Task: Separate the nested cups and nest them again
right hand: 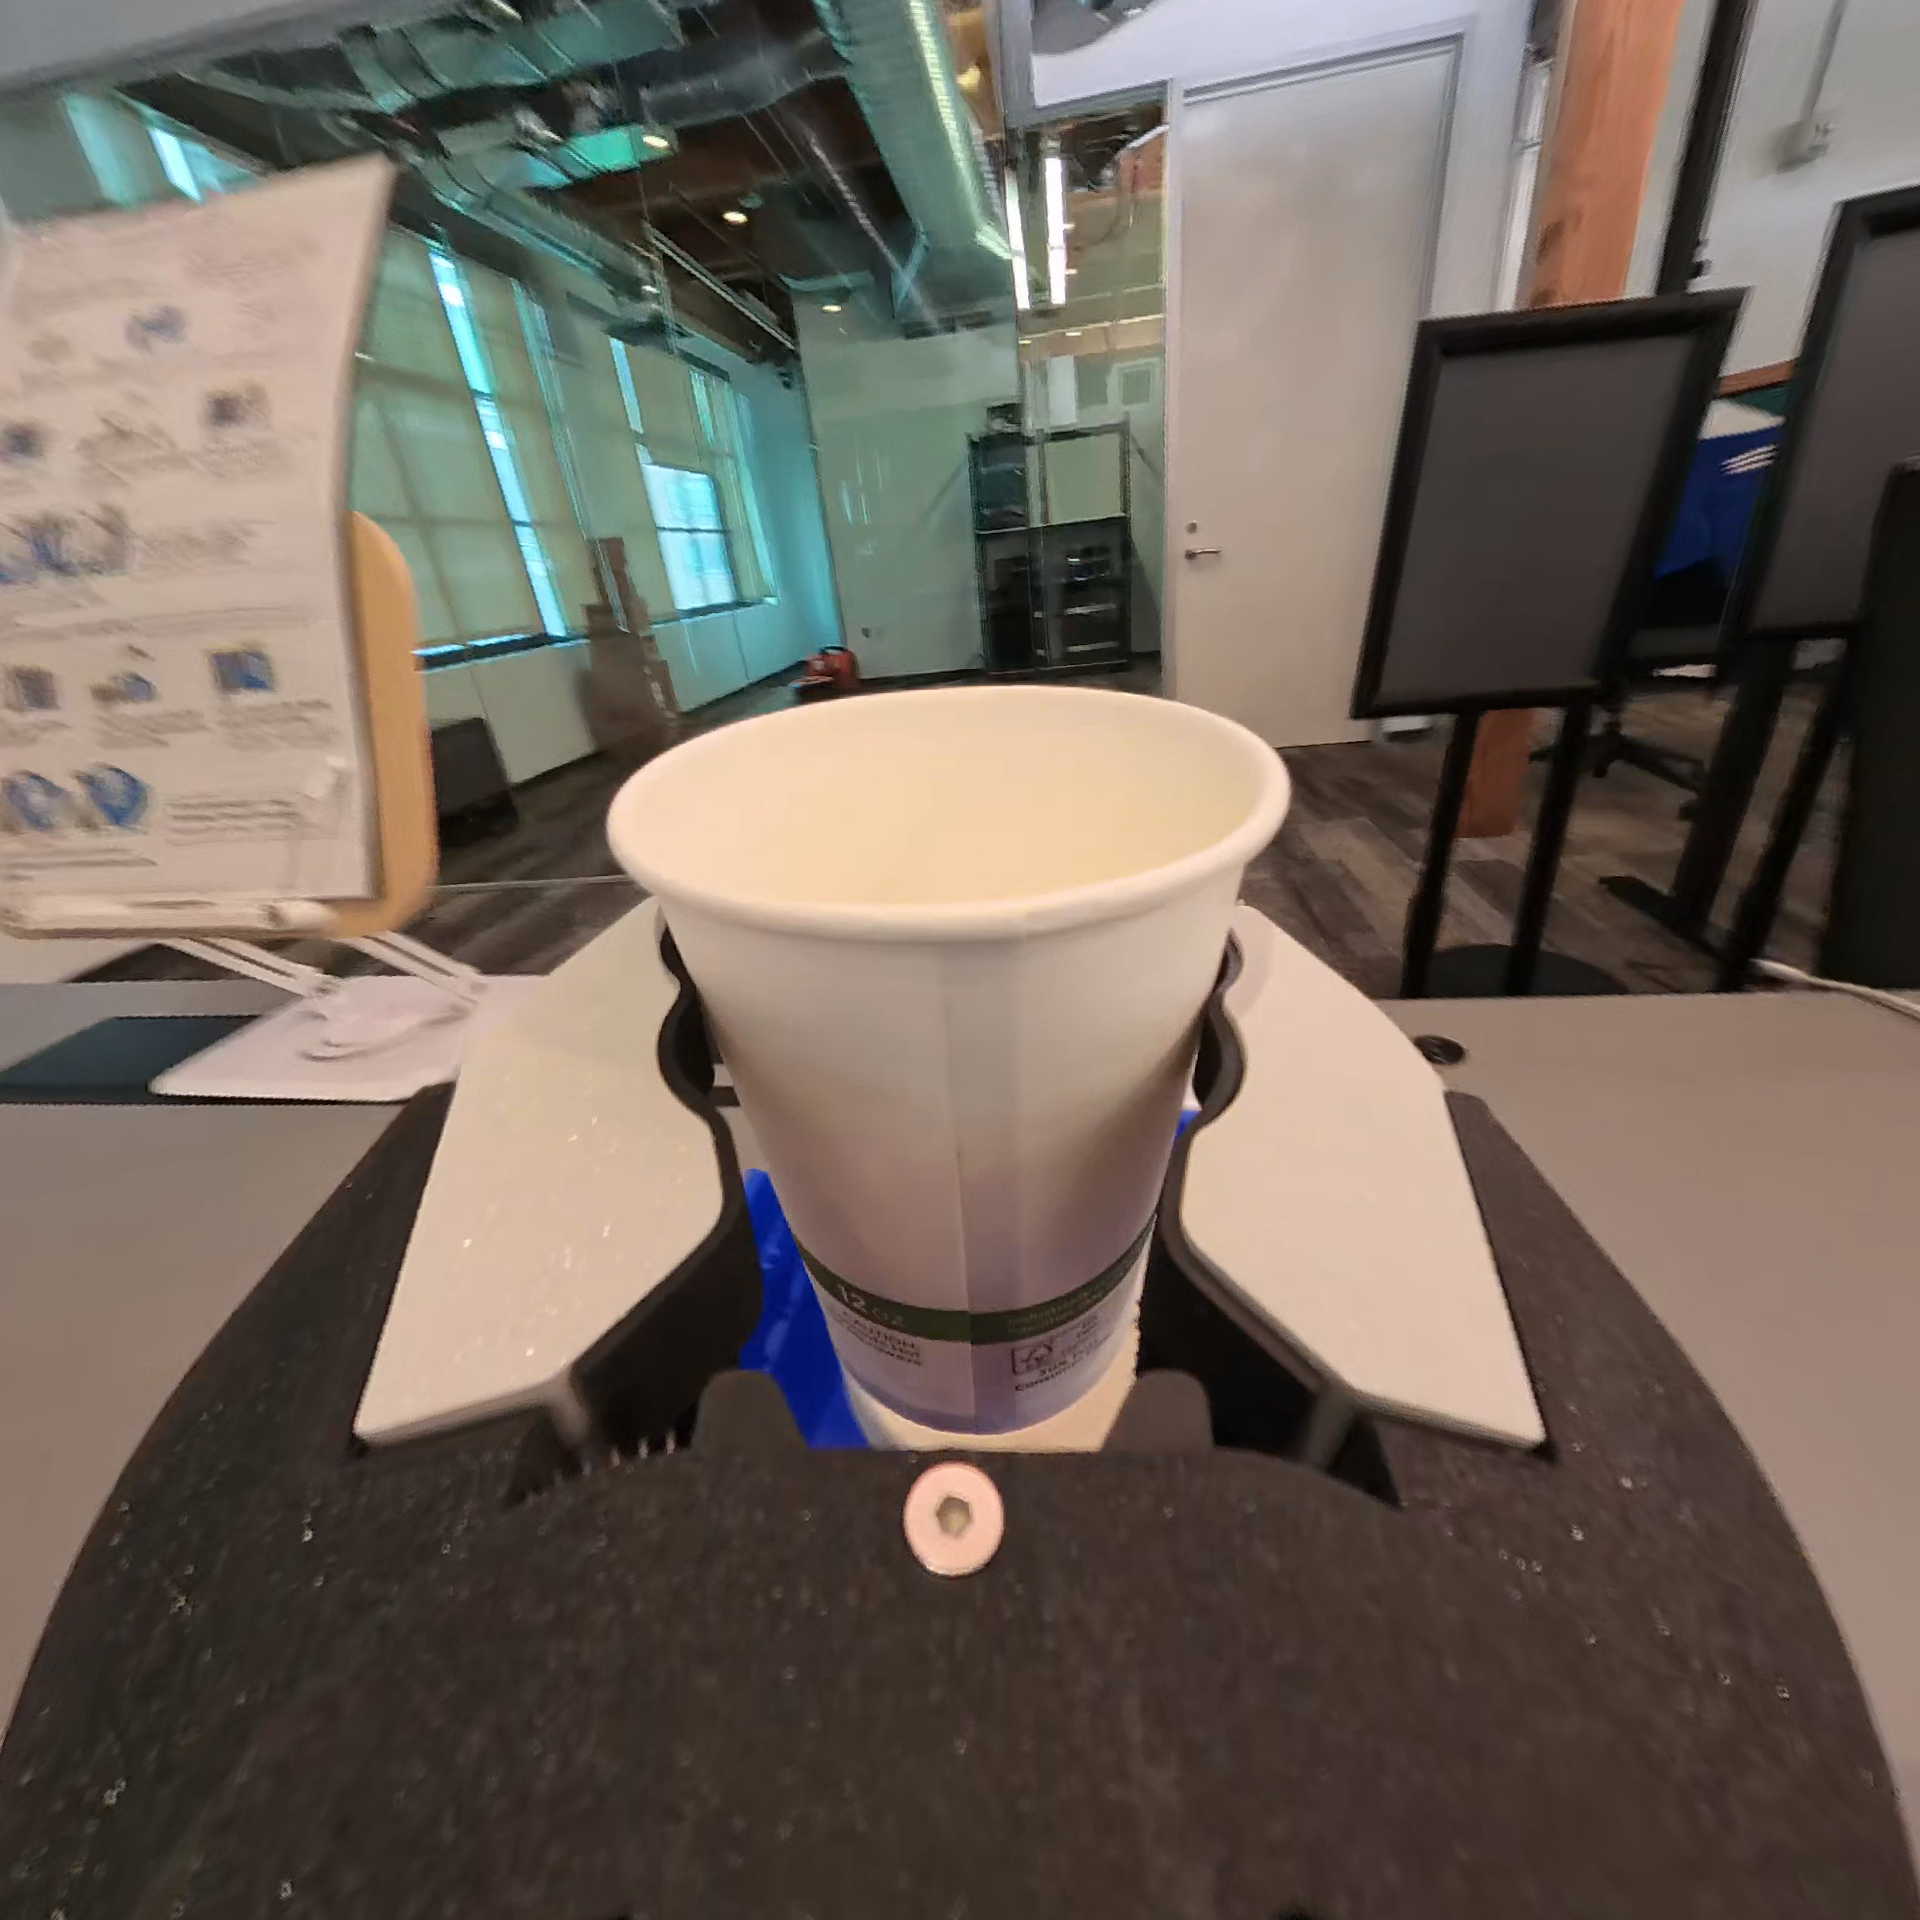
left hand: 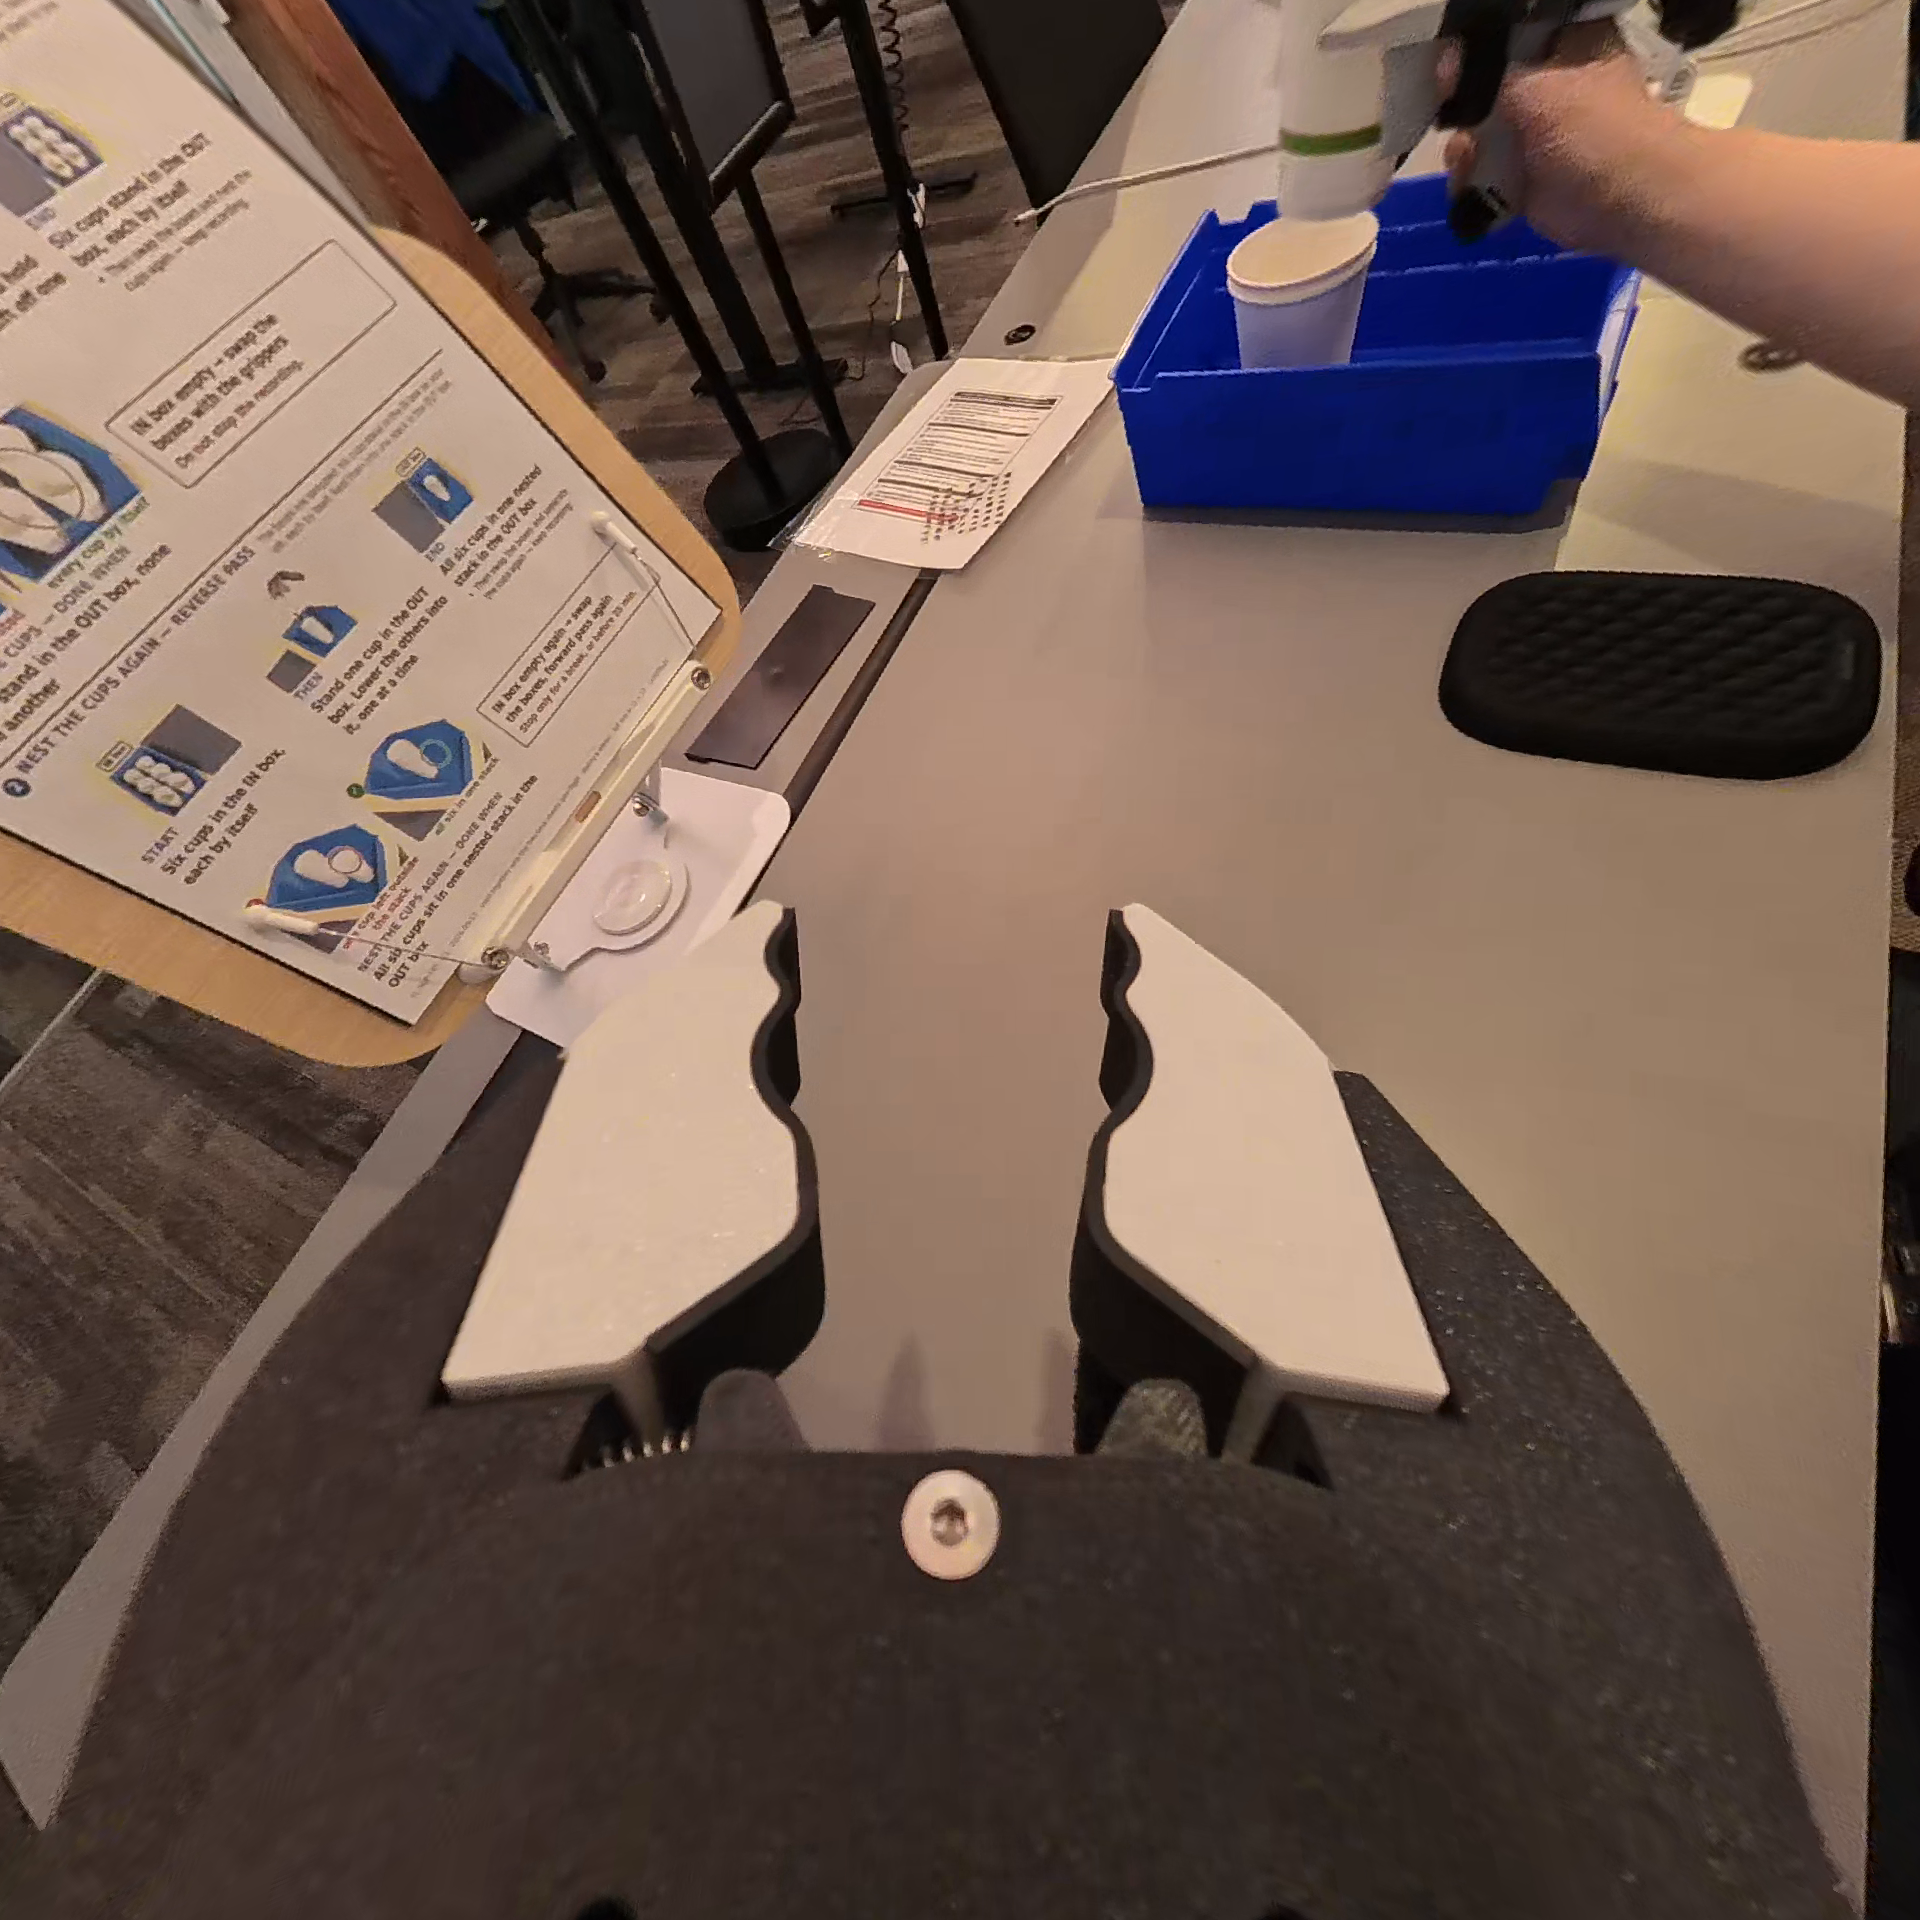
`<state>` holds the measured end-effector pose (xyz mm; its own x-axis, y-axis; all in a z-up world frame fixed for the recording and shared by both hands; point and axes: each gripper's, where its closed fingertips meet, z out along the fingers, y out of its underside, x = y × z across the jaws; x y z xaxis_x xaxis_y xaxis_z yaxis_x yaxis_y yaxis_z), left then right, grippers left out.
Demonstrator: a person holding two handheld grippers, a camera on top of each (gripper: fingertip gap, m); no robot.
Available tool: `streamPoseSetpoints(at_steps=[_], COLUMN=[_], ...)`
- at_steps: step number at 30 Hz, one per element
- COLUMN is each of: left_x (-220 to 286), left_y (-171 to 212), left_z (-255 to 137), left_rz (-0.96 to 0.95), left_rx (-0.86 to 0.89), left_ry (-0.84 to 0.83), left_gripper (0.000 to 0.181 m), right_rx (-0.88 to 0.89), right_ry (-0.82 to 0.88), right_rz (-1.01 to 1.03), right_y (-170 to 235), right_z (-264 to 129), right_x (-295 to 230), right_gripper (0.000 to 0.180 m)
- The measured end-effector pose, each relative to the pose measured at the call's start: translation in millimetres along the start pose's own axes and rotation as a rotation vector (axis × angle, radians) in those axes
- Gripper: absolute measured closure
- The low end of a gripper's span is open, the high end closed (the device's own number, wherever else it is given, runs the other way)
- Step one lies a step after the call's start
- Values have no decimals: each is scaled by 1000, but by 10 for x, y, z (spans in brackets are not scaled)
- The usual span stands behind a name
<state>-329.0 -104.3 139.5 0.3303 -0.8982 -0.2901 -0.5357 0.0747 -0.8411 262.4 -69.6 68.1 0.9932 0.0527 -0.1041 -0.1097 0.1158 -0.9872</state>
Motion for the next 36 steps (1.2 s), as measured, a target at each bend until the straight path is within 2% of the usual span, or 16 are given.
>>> streamPoseSetpoints(at_steps=[13,21,27,32,36], left_x=[302,397,436,429,375], left_y=[-48,-95,-83,-59,-20], left_z=[17,86,129,106,55], left_rz=[102,114,117,120,99], left_rx=[-68,-64,-72,-76,-71], left_ry=[36,68,84,78,66], left_gripper=[124,123,123,122,122], right_rx=[-48,-158,-292,-360,-326], right_ry=[35,38,54,67,67], right_rz=[-32,-64,-86,-174,-236], right_y=[568,820,1057,1086,953], right_z=[114,62,11,-58,-85], right_x=[94,98,122,127,97], right_gripper=[87,85,70,65,66])
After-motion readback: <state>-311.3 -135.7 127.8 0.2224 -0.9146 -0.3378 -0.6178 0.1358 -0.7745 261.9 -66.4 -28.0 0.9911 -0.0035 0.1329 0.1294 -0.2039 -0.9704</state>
